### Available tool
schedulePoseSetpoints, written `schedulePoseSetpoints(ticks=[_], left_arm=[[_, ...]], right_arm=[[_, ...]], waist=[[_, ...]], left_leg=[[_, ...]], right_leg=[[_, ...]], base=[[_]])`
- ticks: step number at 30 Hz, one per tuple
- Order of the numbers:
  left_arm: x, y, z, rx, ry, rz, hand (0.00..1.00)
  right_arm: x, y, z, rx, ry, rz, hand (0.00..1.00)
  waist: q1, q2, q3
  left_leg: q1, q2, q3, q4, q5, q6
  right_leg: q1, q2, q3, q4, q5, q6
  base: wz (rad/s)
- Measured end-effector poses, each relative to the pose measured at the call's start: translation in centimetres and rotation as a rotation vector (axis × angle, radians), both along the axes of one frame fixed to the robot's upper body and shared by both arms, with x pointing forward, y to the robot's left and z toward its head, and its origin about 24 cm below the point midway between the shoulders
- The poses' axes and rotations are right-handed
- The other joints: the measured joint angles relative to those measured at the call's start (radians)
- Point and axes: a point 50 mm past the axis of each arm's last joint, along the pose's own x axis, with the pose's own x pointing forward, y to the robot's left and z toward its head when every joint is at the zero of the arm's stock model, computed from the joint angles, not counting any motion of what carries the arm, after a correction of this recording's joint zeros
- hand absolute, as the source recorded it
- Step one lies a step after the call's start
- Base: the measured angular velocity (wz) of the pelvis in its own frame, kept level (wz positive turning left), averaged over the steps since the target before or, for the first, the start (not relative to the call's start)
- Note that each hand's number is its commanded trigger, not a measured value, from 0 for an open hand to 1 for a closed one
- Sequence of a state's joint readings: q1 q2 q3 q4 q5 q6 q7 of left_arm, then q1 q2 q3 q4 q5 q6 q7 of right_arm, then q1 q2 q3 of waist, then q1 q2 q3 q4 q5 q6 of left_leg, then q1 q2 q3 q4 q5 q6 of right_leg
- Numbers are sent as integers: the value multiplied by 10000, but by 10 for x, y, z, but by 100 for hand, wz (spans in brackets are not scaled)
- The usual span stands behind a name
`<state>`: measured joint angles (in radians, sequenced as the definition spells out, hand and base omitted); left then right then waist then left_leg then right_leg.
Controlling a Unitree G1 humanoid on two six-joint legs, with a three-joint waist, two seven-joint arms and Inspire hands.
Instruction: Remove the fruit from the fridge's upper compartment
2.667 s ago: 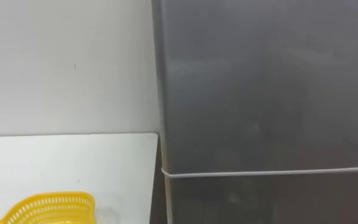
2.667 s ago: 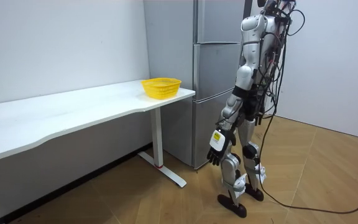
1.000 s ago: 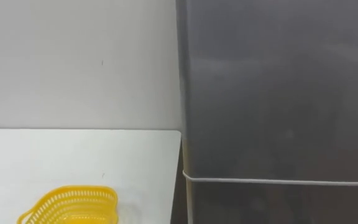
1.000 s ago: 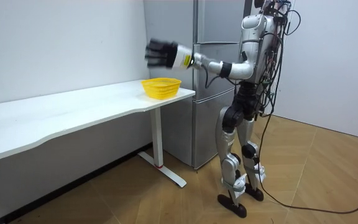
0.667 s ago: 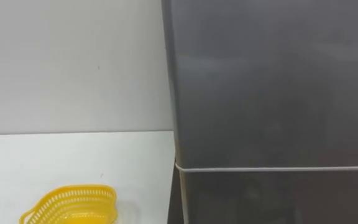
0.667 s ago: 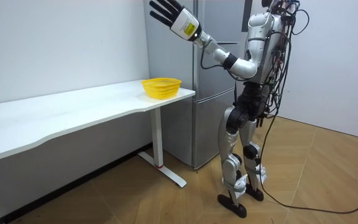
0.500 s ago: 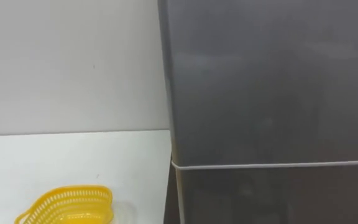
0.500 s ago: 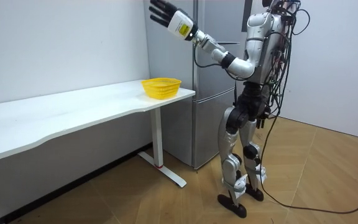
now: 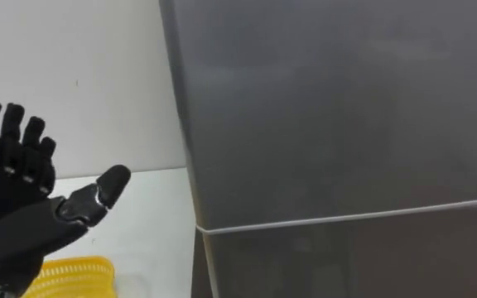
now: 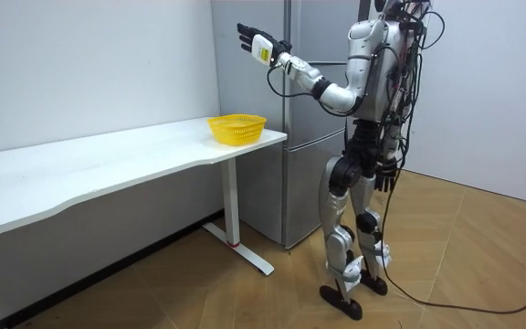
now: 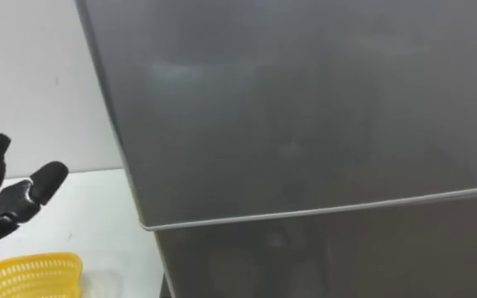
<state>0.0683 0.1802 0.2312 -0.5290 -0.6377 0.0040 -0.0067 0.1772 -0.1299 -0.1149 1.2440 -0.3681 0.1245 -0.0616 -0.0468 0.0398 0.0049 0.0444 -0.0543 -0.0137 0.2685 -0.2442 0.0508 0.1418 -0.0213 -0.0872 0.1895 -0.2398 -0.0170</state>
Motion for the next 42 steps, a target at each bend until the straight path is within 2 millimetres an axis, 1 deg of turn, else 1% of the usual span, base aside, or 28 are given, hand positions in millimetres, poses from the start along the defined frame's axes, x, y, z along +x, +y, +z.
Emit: schedulePoseSetpoints(ticks=[5, 8, 11, 15, 17, 20, 27, 31, 35, 37, 38, 41, 42], left_arm=[[1, -6, 1, 654, -93, -1071, 0], [3, -10, 6, 964, -364, -1677, 0], [3, -12, 9, 1143, -609, -2247, 0], [2, -15, 10, 1449, -801, -2761, 0], [1, -17, 10, 1562, -878, -2963, 0], [1, -20, 10, 1701, -954, -3297, 0], [2, -25, 8, 1830, -835, -3832, 0], [3, -27, 9, 1909, -885, -4044, 0], [5, -32, 11, 1943, -1032, -4291, 0], [6, -38, 13, 1986, -1148, -4603, 0], [7, -42, 13, 2028, -1209, -4857, 0], [7, -45, 13, 2028, -1216, -5015, 0], [7, -46, 12, 2021, -1208, -5068, 5]], right_arm=[[1, 1, 0, 27, 41, 155, 0], [0, 1, 0, -3, 79, 146, 0], [5, -1, 0, 16, -7, 154, 0], [6, -2, 0, 55, -19, 129, 0], [6, -3, 1, 34, -16, 132, 0], [7, -7, 2, -50, -13, 155, 0], [8, -8, 2, -119, -24, 169, 0], [10, -8, 2, -122, -74, 201, 0], [14, -8, 2, -124, -173, 231, 0], [17, -8, 2, -129, -236, 277, 0], [18, -8, 2, -127, -231, 385, 0], [19, -7, 2, -81, -168, 660, 0], [18, -7, 2, -49, -120, 735, 0]], waist=[[-15, 41, 0], [-4, 109, 6], [-41, 193, 19], [-85, 279, -35], [-109, 289, -41], [-148, 276, -32], [-156, 148, 52], [-156, 103, 58], [-285, 94, 47], [-311, 88, 42], [-304, 94, 8], [-323, 124, -27], [-314, 127, -31]], left_leg=[[6, 71, 82, 21, -2, -5], [3, 84, 80, 42, -1, -10], [-31, 84, 65, 27, -3, -9], [0, 81, 108, 45, -1, -9], [43, 83, 112, 51, 1, -10], [58, 83, 108, 43, 3, -12], [83, 84, 113, 17, 2, -12], [29, 84, 107, 30, 2, -11], [-14, 79, 95, 22, 3, -11], [-37, 77, 95, 20, 3, -11], [-68, 75, 98, 20, 3, -11], [-76, 74, 97, 19, 4, -11], [-73, 74, 97, 18, 4, -11]], right_leg=[[-47, 63, 34, -6, 27, -44], [-37, 72, 39, -3, 31, -52], [-31, 70, 47, -9, 38, -40], [-15, 68, 50, -31, 38, -37], [9, 71, 67, -28, 38, -38], [13, 68, 57, -28, 38, -39], [24, 65, 71, -40, 38, -39], [-11, 62, 78, -47, 37, -37], [-46, 61, 80, -42, 35, -34], [-67, 65, 84, -44, 35, -35], [-60, 64, 81, -43, 36, -35], [-60, 67, 63, -36, 40, -39], [-60, 66, 58, -31, 42, -39]], base=[[-3], [0], [0], [0], [0], [0], [0], [0], [0], [0], [0], [0], [0]])
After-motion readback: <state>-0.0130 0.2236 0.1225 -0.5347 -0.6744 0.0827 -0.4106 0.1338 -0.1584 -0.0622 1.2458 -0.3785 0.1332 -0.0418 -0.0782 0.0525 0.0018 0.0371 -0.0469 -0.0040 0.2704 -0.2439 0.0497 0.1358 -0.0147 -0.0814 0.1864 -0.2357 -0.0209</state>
